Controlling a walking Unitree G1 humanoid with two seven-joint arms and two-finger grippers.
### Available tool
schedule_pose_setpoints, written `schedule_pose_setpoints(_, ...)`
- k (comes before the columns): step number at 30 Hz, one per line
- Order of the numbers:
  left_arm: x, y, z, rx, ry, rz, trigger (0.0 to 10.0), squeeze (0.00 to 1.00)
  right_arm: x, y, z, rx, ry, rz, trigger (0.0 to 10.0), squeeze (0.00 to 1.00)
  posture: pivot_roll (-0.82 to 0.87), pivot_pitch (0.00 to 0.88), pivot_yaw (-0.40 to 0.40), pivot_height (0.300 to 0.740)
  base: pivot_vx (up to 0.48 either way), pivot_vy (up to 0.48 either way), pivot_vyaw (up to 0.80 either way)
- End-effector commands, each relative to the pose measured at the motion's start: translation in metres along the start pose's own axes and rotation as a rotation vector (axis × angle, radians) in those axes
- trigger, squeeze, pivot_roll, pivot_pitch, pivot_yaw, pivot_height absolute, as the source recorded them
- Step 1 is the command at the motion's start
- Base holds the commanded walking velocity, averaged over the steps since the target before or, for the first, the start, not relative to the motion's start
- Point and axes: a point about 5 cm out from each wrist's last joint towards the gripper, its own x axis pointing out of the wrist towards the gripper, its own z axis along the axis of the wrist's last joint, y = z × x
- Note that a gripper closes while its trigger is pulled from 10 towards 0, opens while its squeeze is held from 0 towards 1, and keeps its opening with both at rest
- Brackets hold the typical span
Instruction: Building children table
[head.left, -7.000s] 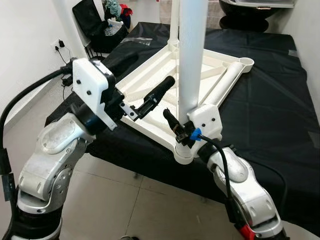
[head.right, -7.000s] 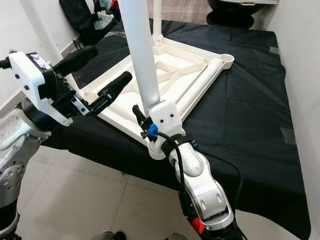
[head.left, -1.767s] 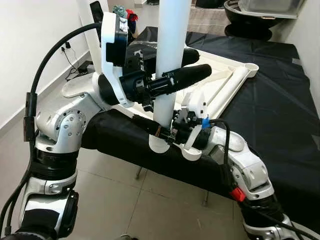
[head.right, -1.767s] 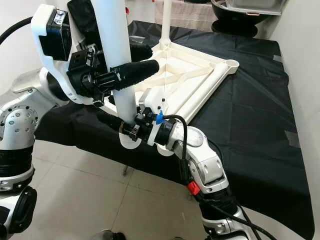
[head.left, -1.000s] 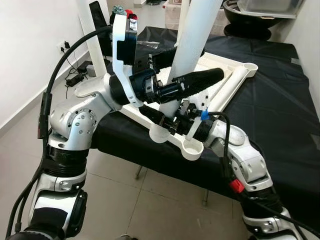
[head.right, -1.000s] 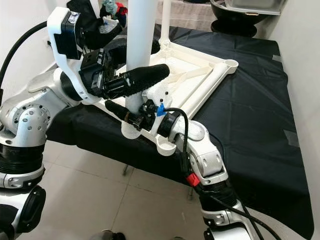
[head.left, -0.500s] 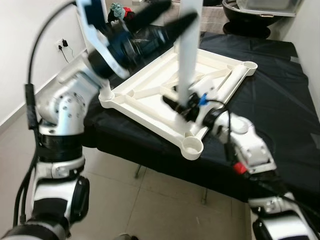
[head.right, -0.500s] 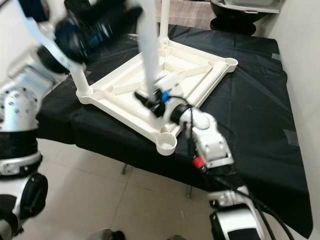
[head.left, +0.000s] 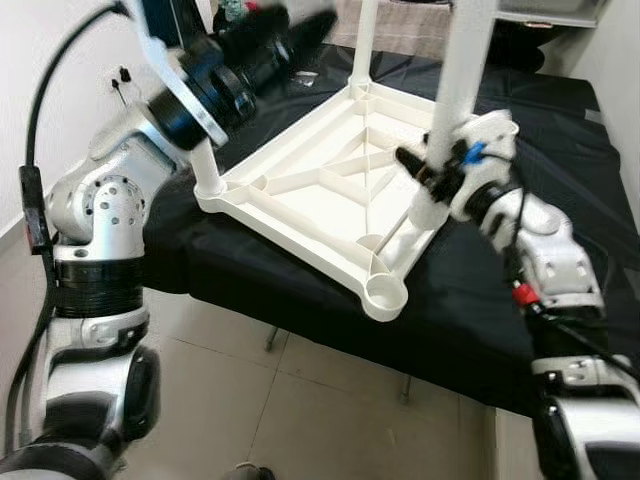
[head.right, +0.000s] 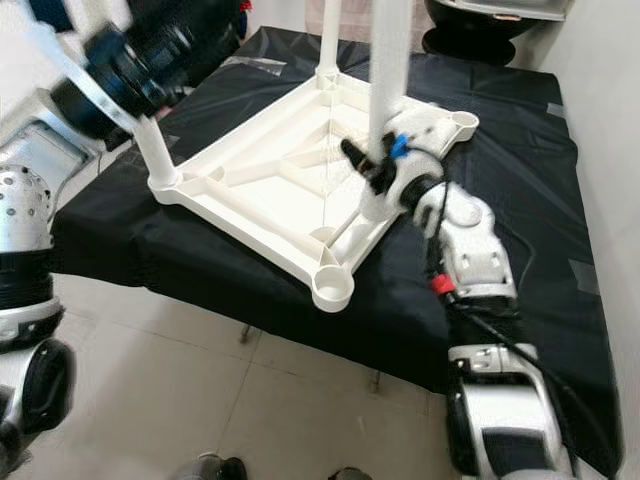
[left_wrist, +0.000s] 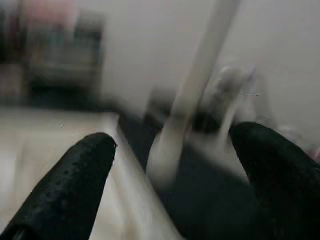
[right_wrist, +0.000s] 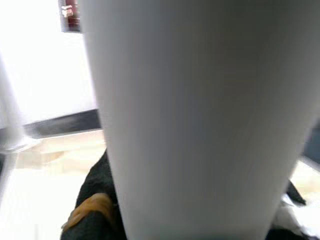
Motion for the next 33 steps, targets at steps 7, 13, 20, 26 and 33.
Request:
schedule_pose_setpoints(7, -0.068, -0.100, -0.070, -0.001, 0.381, -0.110, 10.0, 0.00, -0.015, 0.028, 0.020, 0.125, -0.129, 0.431, 10.0, 0.00, -0.04, 0.240, -0.011, 0.740, 0.000, 0.000, 0.00)
schedule_pose_setpoints(13, -0.094, -0.130, -0.107, -0.005, 0.446, -0.113, 10.0, 0.00, -0.026, 0.056, -0.003, 0.231, -0.044, 0.830, 10.0, 0.00, -0.03, 0.277, 0.007, 0.740, 0.000, 0.000, 0.00)
schedule_pose_setpoints(20, -0.090, -0.132, -0.092, 0.092, 0.379, 0.001, 10.0, 0.00, -0.008, 0.049, -0.001, 0.226, -0.034, 0.957, 10.0, 0.00, -0.01, 0.306, 0.002, 0.740, 0.000, 0.000, 0.00)
schedule_pose_setpoints(26, -0.093, -0.127, -0.080, 0.306, 0.346, 0.140, 10.0, 0.00, -0.006, 0.041, 0.012, 0.210, -0.047, 1.055, 10.0, 0.00, 0.03, 0.340, 0.001, 0.740, 0.000, 0.000, 0.00)
schedule_pose_setpoints(33, -0.092, -0.117, -0.074, 0.457, 0.320, 0.195, 10.0, 0.00, -0.005, 0.044, 0.018, 0.176, -0.042, 1.145, 10.0, 0.00, 0.04, 0.352, 0.004, 0.740, 0.000, 0.000, 0.00)
